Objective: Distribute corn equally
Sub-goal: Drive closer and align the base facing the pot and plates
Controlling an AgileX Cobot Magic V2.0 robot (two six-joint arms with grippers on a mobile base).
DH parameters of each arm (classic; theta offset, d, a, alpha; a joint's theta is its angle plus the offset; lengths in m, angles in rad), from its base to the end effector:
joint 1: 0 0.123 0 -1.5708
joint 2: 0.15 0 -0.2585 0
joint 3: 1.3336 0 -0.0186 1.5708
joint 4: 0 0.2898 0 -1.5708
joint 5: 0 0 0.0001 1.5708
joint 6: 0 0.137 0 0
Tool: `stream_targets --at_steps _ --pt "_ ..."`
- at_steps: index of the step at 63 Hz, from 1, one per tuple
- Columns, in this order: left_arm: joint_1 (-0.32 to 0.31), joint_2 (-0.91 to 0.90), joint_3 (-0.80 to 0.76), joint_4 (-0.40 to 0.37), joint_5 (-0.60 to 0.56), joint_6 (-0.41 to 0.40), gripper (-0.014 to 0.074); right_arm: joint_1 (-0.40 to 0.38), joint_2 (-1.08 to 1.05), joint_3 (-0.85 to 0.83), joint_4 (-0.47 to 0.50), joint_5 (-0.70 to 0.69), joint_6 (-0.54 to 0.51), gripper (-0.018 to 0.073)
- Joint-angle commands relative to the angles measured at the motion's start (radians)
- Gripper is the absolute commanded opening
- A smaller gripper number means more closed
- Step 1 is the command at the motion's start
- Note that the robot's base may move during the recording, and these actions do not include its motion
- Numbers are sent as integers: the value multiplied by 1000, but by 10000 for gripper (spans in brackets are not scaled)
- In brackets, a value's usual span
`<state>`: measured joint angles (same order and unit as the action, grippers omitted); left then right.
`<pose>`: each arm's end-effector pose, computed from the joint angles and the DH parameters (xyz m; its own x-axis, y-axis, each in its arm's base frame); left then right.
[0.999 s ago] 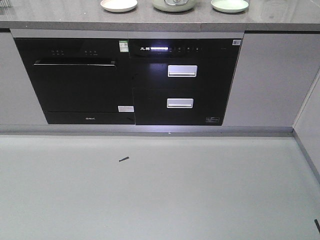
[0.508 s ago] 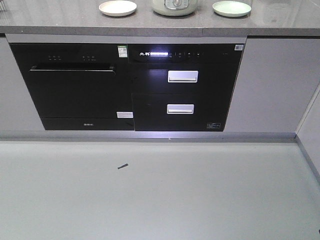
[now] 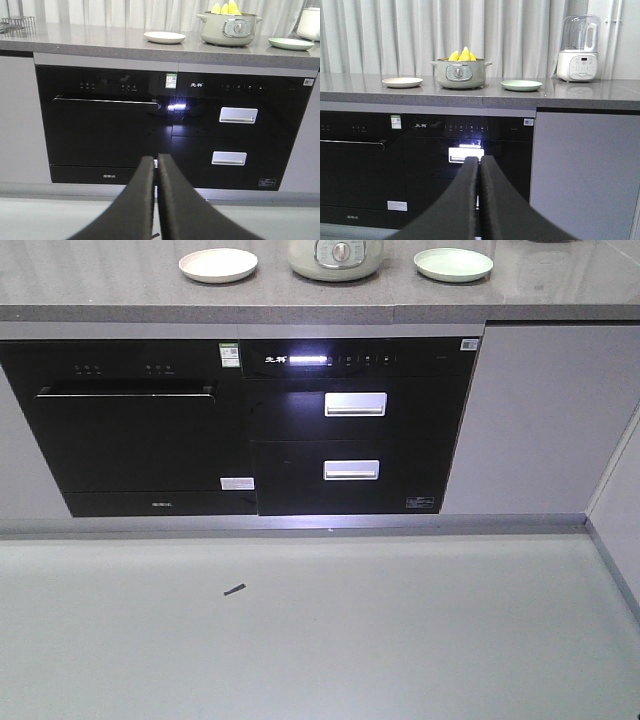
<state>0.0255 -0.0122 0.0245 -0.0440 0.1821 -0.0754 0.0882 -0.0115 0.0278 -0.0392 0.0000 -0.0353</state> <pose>0.1677 0.0032 0.1840 -0.1040 -0.1211 -0.9872 -0.0301 0.9925 -0.1186 0.1677 0.0148 0.2074 0.0769 -0.0679 -0.9947 -0.0826 0.9938 -0.0742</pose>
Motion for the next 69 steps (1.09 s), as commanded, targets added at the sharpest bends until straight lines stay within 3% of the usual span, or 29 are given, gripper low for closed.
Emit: stream_targets --at_steps 1,69 --pt "0 -14 -23 -8 -71 -3 -6 -8 -8 19 -8 -82 -7 -5" --pt "0 -14 -23 -8 -71 -3 -6 -8 -8 19 -8 -82 -7 -5"
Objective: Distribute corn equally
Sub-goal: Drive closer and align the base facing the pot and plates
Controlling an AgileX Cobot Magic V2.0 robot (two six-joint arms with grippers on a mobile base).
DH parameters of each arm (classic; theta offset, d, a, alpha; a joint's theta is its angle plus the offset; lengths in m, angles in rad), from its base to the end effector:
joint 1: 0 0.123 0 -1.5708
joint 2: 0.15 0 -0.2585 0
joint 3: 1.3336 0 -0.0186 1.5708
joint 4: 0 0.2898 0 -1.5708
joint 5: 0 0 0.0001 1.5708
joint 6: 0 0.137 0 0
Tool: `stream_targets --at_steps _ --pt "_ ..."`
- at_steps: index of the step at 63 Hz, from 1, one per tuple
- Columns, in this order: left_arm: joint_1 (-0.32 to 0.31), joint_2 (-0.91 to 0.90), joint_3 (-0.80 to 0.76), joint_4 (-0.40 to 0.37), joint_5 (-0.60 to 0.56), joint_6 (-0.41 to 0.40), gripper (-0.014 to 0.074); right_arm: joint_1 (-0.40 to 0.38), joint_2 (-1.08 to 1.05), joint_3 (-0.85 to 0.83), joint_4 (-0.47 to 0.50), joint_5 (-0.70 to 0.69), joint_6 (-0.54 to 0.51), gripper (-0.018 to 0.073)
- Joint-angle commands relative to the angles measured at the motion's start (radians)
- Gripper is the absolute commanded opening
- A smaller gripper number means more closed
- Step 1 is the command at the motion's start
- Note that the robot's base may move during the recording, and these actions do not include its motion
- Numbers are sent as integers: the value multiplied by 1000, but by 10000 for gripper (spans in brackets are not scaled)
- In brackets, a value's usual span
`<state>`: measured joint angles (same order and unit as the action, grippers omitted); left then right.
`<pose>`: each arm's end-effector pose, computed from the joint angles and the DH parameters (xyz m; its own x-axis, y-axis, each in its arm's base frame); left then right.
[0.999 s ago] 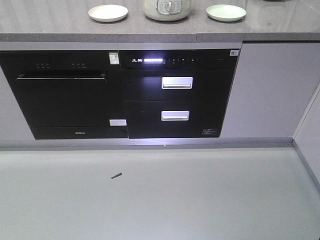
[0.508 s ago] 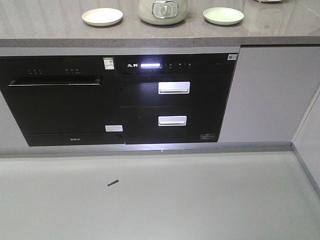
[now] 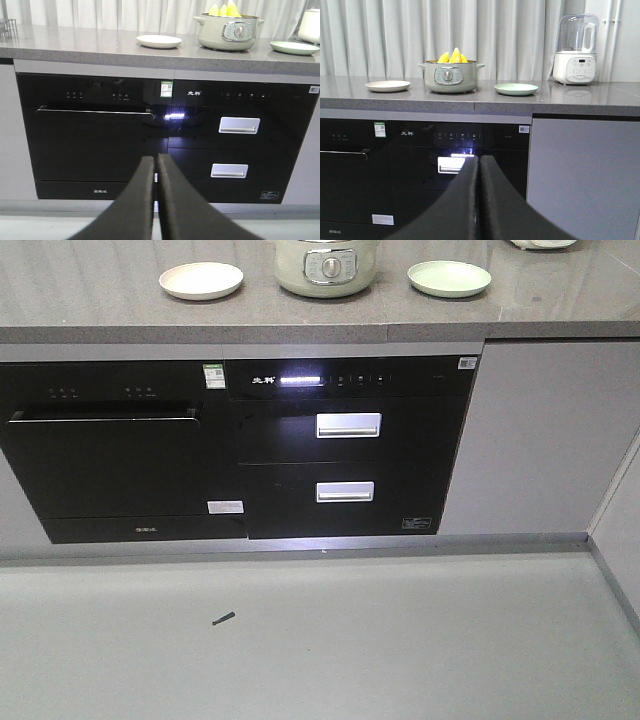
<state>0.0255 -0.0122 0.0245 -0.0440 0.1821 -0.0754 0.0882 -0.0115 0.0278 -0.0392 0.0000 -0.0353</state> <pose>0.1677 0.0032 0.1840 -0.1040 -0.1211 -0.9872 -0.0301 0.9925 -0.1186 0.1677 0.0148 0.2074 0.0769 -0.0679 -0.9947 -0.0826 0.9938 -0.0742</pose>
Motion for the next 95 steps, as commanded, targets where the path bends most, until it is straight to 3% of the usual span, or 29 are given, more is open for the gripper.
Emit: stream_targets --at_steps 1,95 --pt "0 -14 -23 -8 -71 -3 -6 -8 -8 19 -8 -82 -7 -5" --pt "0 -14 -23 -8 -71 -3 -6 -8 -8 19 -8 -82 -7 -5"
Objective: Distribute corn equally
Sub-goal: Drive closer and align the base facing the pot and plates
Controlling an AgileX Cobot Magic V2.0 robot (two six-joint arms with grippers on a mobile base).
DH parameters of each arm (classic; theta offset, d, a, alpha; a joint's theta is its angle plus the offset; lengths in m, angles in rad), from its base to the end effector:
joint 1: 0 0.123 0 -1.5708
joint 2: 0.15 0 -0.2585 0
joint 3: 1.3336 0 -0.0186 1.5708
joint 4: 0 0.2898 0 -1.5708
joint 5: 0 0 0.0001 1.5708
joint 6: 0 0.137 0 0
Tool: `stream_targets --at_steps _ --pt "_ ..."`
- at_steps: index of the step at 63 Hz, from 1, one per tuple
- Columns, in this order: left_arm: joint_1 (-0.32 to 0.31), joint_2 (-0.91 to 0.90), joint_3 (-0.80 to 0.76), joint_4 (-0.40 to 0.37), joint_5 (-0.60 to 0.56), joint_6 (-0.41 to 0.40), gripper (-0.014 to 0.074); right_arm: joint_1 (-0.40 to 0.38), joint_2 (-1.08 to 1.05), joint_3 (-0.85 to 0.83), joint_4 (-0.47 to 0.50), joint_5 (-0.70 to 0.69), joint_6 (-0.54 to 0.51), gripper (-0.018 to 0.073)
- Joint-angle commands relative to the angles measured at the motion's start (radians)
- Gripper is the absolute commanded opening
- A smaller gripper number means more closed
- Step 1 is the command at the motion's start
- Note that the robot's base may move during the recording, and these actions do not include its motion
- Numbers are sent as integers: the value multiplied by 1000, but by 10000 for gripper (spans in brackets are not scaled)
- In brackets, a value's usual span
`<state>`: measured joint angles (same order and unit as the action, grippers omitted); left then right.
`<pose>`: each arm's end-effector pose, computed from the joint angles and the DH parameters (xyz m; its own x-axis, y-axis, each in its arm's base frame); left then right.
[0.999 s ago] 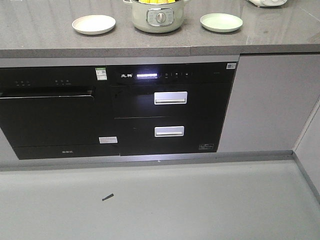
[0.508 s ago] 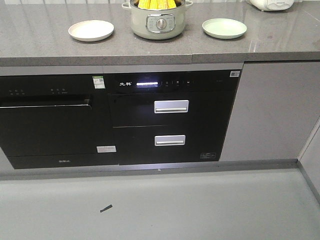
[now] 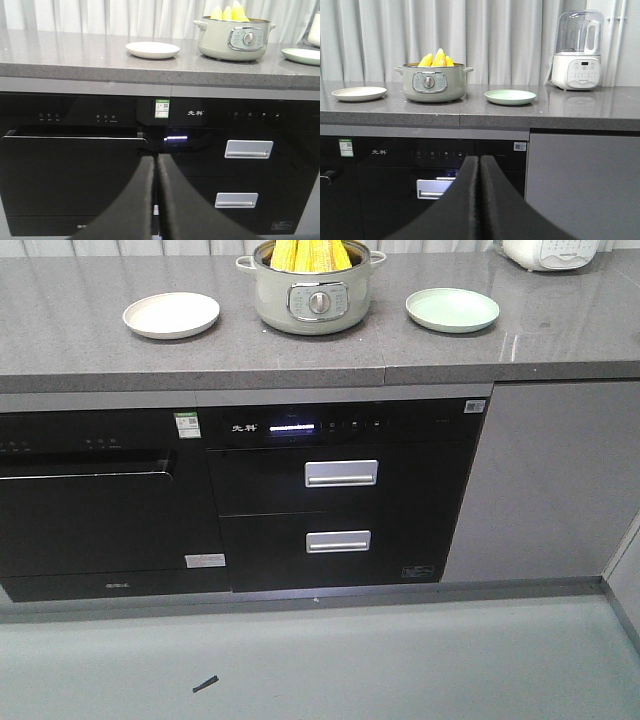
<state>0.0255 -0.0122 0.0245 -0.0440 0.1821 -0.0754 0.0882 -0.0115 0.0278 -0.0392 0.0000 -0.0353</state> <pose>0.1677 0.0032 0.1840 -0.1040 -0.1211 -0.9872 -0.0301 0.9925 -0.1186 0.1677 0.0148 0.2074 0.0769 -0.0679 -0.9947 -0.0826 0.9938 -0.0742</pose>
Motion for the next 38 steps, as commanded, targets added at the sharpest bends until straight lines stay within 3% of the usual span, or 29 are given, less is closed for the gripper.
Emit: stream_targets --at_steps 1,38 --pt "0 -14 -23 -8 -71 -3 -6 -8 -8 19 -8 -82 -7 -5" --pt "0 -14 -23 -8 -71 -3 -6 -8 -8 19 -8 -82 -7 -5"
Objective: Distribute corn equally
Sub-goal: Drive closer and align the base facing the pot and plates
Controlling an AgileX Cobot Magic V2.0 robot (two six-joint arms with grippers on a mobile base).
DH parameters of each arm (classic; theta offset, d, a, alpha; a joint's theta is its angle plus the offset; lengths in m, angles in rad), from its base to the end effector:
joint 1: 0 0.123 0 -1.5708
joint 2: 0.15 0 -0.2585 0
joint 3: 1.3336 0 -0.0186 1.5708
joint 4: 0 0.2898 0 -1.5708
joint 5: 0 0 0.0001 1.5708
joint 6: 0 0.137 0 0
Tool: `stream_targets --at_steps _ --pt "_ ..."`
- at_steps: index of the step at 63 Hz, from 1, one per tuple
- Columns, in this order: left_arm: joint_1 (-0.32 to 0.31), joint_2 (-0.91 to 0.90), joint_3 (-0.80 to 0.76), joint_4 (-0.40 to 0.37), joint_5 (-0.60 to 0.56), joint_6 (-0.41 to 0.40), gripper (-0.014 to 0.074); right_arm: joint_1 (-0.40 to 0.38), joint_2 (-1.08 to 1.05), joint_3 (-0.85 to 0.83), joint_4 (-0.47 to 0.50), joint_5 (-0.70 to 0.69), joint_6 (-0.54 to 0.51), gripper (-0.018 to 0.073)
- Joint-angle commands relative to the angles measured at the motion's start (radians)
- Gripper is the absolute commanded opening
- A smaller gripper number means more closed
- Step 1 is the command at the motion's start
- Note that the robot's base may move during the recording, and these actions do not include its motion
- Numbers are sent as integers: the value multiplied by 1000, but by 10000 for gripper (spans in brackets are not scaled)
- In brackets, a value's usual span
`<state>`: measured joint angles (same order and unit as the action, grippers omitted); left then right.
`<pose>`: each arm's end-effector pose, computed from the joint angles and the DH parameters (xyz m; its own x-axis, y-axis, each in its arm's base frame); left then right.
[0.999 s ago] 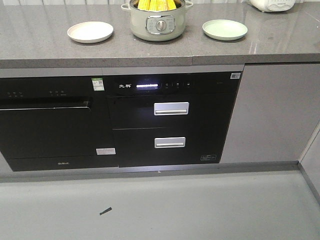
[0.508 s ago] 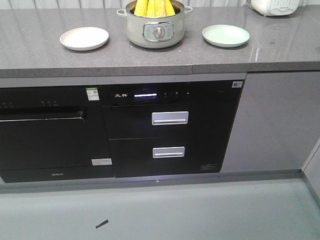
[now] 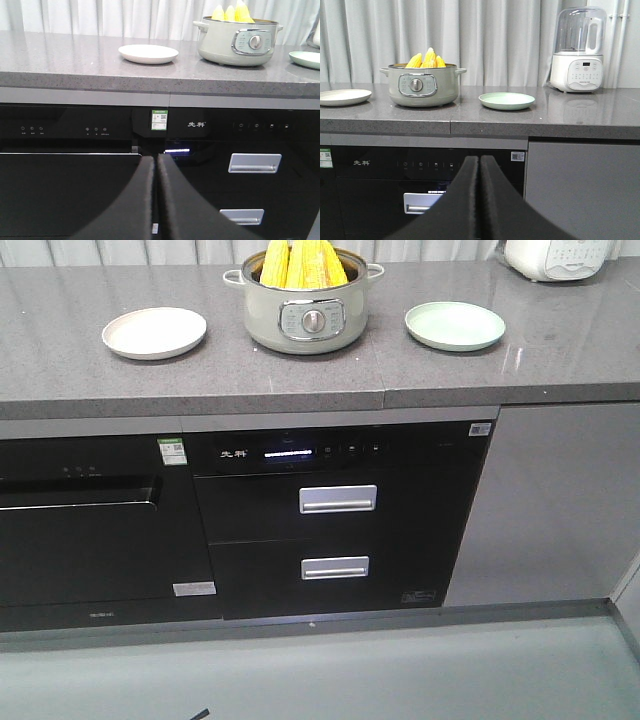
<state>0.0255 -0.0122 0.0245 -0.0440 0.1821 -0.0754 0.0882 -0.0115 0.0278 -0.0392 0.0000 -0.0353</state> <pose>0.1677 0.0032 0.1840 -0.1040 -0.1211 -0.9872 -0.0301 0.9925 -0.1186 0.1677 0.0148 0.2074 0.0769 -0.0679 -0.9947 -0.0826 0.9938 -0.0742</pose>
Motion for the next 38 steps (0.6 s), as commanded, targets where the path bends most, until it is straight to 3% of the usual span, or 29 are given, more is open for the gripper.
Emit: stream_targets --at_steps 1,38 --pt "0 -14 -23 -8 -71 -3 -6 -8 -8 19 -8 -82 -7 -5" --pt "0 -14 -23 -8 -71 -3 -6 -8 -8 19 -8 -82 -7 -5"
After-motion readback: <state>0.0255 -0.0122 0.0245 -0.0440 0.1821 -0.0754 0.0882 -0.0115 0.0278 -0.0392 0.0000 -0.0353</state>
